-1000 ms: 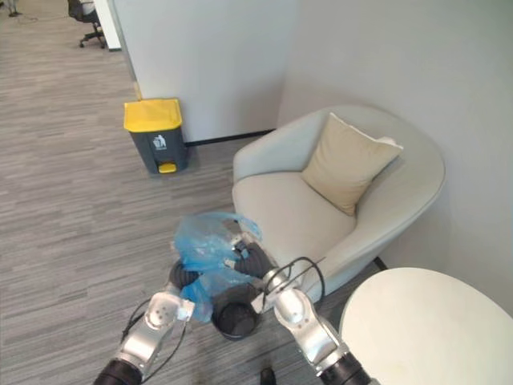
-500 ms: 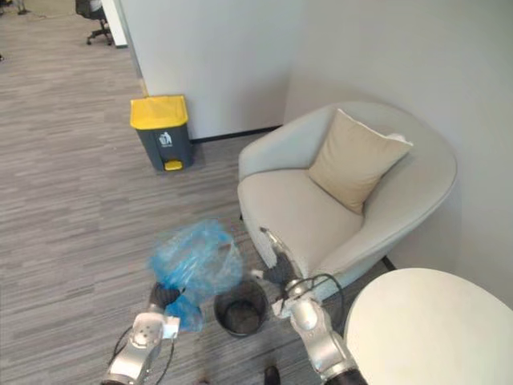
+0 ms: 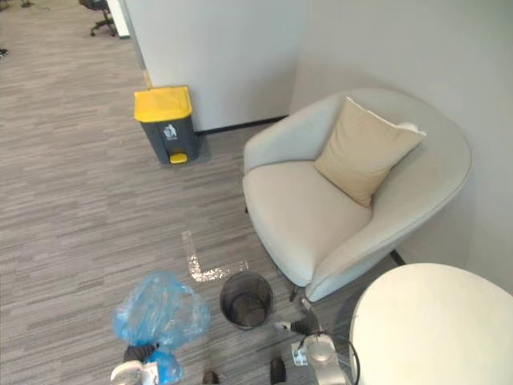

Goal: Gather rubbish on tea table into small bin, then transfer packed bag to large trash can.

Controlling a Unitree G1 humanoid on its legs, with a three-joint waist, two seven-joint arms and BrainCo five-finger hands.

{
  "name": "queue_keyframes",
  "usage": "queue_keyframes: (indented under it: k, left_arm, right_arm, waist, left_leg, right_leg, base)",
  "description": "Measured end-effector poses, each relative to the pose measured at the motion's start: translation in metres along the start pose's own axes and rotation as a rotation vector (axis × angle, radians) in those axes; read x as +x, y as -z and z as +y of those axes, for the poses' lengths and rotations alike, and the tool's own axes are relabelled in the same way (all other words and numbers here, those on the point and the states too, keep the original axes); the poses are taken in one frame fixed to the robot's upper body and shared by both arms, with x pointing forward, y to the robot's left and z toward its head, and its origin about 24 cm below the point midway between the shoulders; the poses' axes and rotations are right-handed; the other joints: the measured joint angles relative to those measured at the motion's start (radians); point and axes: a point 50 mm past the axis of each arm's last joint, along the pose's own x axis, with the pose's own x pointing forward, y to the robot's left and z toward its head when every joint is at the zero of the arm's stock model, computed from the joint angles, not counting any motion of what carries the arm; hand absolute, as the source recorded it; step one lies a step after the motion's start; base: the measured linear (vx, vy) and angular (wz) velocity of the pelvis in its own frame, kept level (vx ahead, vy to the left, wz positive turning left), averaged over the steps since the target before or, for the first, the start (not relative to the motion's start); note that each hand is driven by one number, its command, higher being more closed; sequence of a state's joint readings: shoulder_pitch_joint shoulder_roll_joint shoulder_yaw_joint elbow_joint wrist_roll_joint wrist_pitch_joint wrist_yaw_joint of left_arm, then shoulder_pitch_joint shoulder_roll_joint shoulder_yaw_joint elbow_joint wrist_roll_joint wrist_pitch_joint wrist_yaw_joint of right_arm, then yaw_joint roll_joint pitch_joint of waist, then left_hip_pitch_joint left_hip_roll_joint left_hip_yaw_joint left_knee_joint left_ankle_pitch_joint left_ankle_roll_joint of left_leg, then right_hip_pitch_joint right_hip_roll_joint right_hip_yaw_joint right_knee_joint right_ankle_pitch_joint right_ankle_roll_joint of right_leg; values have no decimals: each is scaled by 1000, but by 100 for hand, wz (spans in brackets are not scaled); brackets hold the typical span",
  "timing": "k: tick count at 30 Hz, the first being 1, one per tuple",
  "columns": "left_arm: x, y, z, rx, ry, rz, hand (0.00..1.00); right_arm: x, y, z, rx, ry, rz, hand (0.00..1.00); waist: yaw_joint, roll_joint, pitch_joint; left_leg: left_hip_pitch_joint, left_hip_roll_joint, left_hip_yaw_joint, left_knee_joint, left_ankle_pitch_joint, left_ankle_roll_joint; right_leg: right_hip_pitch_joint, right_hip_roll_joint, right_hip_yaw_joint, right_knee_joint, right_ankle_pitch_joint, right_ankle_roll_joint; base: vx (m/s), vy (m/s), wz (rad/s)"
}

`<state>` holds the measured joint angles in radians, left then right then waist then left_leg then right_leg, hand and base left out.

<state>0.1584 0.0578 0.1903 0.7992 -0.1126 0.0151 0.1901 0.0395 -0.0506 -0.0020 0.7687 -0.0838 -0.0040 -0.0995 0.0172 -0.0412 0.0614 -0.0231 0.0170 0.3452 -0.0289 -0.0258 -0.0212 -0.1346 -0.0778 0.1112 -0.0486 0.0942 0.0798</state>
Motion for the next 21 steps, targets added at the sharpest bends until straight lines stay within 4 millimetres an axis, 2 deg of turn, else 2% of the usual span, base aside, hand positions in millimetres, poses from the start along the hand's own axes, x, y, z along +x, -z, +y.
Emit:
queue_keyframes:
  k: [2, 4, 5, 6, 7, 8, 9, 10, 11, 12, 13, 15, 16, 17, 18, 19, 20, 21]
  left_arm:
    - [0, 1, -4, -10, 7, 10, 100]
    - [1, -5, -10, -41, 17, -1, 100]
    - [2, -8, -16, -95, 18, -1, 100]
    - [2, -13, -23, -124, 27, -13, 100]
    - [2, -13, -24, -124, 30, -14, 100]
    - [1, -11, -24, -123, 30, -9, 100]
    - [1, -10, -23, -124, 27, -7, 100]
    - [1, -10, -22, -124, 26, -6, 100]
    - [1, -9, -22, -125, 25, -6, 100]
    - [1, -9, -22, -125, 25, -5, 100]
    - [1, -13, -26, -132, 36, -19, 100]
    - [0, -13, -31, -146, 48, -14, 100]
    - [-2, -16, -49, -154, 96, -14, 100]
    - [-2, -16, -49, -153, 96, -13, 100]
    - [-3, -15, -49, -148, 97, -9, 100]
    - [-2, -14, -48, -152, 92, -7, 100]
    - [-2, -13, -47, -151, 91, -3, 100]
    - [-2, -14, -46, -157, 86, -9, 100]
  right_arm:
    - [0, 3, 2, 39, 6, 23, 0]
    - [-1, 7, 7, 54, 1, 43, 0]
    - [2, 1, 4, 60, 17, 33, 0]
    - [4, -5, 6, 88, 26, 22, 0]
    - [4, -4, 7, 94, 26, 26, 0]
    - [3, 0, 13, 104, 16, 45, 0]
    - [3, 2, 19, 111, 3, 60, 0]
    - [3, 2, 21, 114, -1, 60, 0]
    - [3, 1, 25, 120, -8, 59, 0]
    - [4, -1, 26, 120, -11, 56, 0]
    - [8, -9, 24, 110, -8, 42, 0]
    - [11, -15, 23, 98, -2, 29, 0]
    - [12, -14, 11, 89, 37, 36, 0]
    - [12, -13, 10, 91, 38, 39, 0]
    - [12, -9, 9, 89, 47, 58, 0]
    - [12, -9, 9, 92, 53, 61, 0]
    - [12, -10, 9, 93, 54, 60, 0]
    - [13, -11, 9, 103, 62, 56, 0]
  waist:
    - [0, -5, 11]
    - [2, -4, 14]
    - [30, 29, 18]
    - [38, 42, 33]
    - [38, 40, 33]
    - [40, 30, 33]
    - [43, 12, 28]
    - [45, 8, 27]
    - [50, -3, 23]
    - [61, -6, 23]
    - [74, -8, 16]
    - [81, 24, 23]
    - [66, 75, 40]
    - [65, 76, 40]
    - [63, 85, 36]
    - [64, 71, 44]
    - [64, 65, 46]
    - [64, 50, 52]
  left_leg:
    - [-20, 10, 20, 54, -27, 1]
    - [-69, 32, 37, 153, -63, 15]
    - [-102, 92, 61, 185, -68, 25]
    - [-97, 112, 72, 191, -68, 24]
    - [-91, 109, 70, 195, -67, 24]
    - [-83, 96, 56, 212, -67, 25]
    - [-86, 87, 44, 232, -67, 25]
    - [-92, 86, 38, 241, -67, 25]
    - [-120, 89, 20, 271, -64, 21]
    - [-136, 92, 17, 283, -59, 12]
    - [-176, 103, 8, 285, -29, -13]
    - [-212, 110, -15, 271, 1, -23]
    - [-218, 124, -67, 197, 85, -36]
    - [-218, 124, -72, 190, 93, -37]
    - [-210, 129, -102, 129, 130, -56]
    - [-201, 131, -95, 125, 126, -58]
    - [-198, 127, -90, 140, 123, -53]
    - [-191, 114, -72, 209, 103, -24]
  right_leg:
    - [-15, 3, 18, 22, 0, 1]
    - [-39, 11, 8, 50, 31, 26]
    - [-57, 42, -8, 37, 106, 63]
    - [-119, 34, -102, 320, -61, -16]
    - [-125, 20, -117, 405, -114, -29]
    - [-105, -29, -127, 570, -207, -17]
    - [-63, -64, -128, 641, -266, 4]
    - [-49, -73, -129, 652, -283, 9]
    - [-1, -88, -133, 635, -327, 18]
    - [20, -86, -134, 585, -351, 21]
    - [56, -64, -160, 450, -382, 14]
    - [71, -42, -178, 368, -387, -5]
    - [67, -18, -253, 361, -360, -30]
    - [66, -16, -258, 362, -360, -31]
    - [63, -7, -301, 363, -349, -50]
    - [60, -19, -329, 359, -342, -71]
    - [61, -25, -334, 359, -340, -75]
    - [60, -48, -356, 358, -332, -79]
  base:
    - [-33, -9, -35]
    - [-42, -4, -36]
    - [-108, 35, -51]
    - [-94, 39, -42]
    - [-69, 8, 4]
    - [-25, -77, 39]
    - [-41, -119, 41]
    - [-94, -172, 47]
    - [-140, -207, 29]
    - [-207, -269, 19]
    - [-188, -231, -1]
    - [-263, -197, 37]
    - [-306, -169, 71]
    - [-369, -203, 96]
    - [-232, -114, 61]
    - [-278, -137, 62]
    - [-218, -94, 50]
    - [-224, -52, 62]
